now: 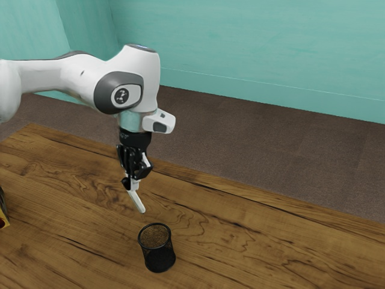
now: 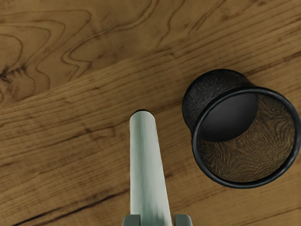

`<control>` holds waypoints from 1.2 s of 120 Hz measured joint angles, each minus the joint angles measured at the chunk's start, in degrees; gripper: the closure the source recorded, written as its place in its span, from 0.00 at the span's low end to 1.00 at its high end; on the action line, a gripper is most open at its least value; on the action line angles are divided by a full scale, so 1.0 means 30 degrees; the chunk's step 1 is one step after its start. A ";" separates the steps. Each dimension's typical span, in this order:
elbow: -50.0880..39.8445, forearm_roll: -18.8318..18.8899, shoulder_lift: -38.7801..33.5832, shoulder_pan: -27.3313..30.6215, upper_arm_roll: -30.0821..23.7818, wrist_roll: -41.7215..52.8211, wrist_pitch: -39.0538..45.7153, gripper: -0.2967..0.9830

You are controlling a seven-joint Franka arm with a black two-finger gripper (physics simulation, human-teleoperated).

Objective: Put the marker into the pen holder.

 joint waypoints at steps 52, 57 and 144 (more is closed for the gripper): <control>0.1604 -0.0836 0.1288 -0.0287 -0.1181 -0.0510 -0.0054 0.83; 0.2049 -0.0820 0.1198 -0.0240 -0.1164 -0.0541 -0.0300 0.83; 0.1778 -0.1083 0.1612 -0.0823 -0.1426 -0.1083 -0.3660 0.83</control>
